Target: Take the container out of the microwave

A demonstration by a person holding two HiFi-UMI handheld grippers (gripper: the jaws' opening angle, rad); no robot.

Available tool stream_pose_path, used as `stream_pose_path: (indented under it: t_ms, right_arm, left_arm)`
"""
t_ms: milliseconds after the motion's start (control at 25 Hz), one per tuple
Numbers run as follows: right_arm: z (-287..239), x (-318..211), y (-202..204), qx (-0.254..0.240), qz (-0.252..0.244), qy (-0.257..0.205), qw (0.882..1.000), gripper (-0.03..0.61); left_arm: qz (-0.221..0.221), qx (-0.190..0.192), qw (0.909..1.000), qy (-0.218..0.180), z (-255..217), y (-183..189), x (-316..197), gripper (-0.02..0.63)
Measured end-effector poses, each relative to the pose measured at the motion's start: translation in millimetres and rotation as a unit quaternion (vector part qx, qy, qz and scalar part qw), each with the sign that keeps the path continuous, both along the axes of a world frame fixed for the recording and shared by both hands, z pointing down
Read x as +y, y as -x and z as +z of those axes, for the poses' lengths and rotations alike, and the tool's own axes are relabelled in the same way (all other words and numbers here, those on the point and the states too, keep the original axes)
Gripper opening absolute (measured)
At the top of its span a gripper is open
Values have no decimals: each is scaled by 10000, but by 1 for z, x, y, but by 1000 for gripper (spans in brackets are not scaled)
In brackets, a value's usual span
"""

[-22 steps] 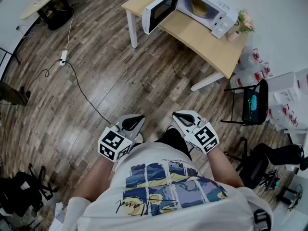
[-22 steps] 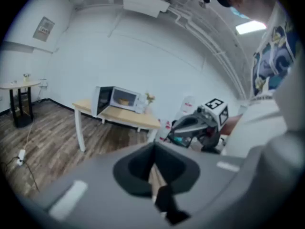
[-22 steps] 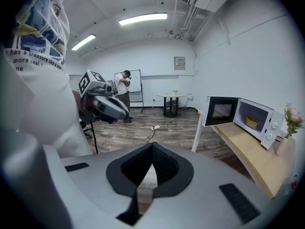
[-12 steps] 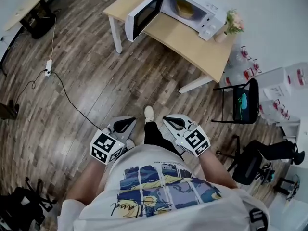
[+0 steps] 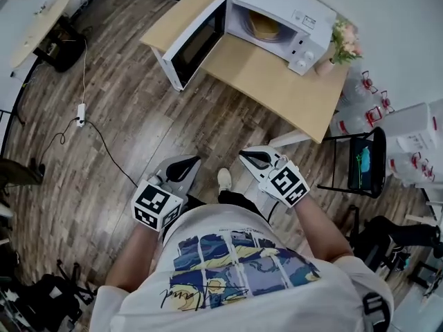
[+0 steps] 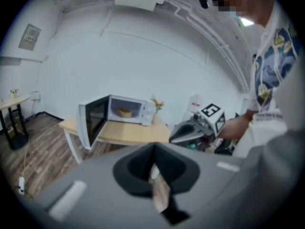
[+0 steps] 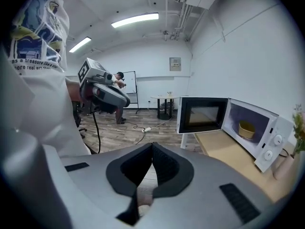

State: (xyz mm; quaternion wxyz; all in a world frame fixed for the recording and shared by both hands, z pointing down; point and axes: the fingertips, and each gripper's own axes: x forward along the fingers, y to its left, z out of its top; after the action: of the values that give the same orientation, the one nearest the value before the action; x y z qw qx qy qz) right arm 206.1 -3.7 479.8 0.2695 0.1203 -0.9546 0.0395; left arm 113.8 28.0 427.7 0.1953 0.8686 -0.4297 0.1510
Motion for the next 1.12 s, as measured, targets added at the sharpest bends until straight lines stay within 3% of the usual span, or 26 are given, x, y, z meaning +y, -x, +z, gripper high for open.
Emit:
stream_pose_path:
  t_ms: [320, 680, 840, 1120]
  right_arm:
    - [10, -79, -3, 266, 413, -223, 9985, 8]
    - [9, -162, 26, 903, 1072, -840, 9866, 11]
    - [20, -209, 27, 1655, 1398, -1180, 9691, 11]
    - [53, -302, 6, 3028, 1597, -1872, 9207, 28]
  left_arm:
    - [325, 96, 9994, 31, -3, -1, -51, 9]
    - [529, 281, 9981, -158, -17, 73, -95, 9]
    - [555, 293, 9978, -192, -23, 122, -103, 9]
    - [334, 227, 9991, -99, -9, 188, -117, 9]
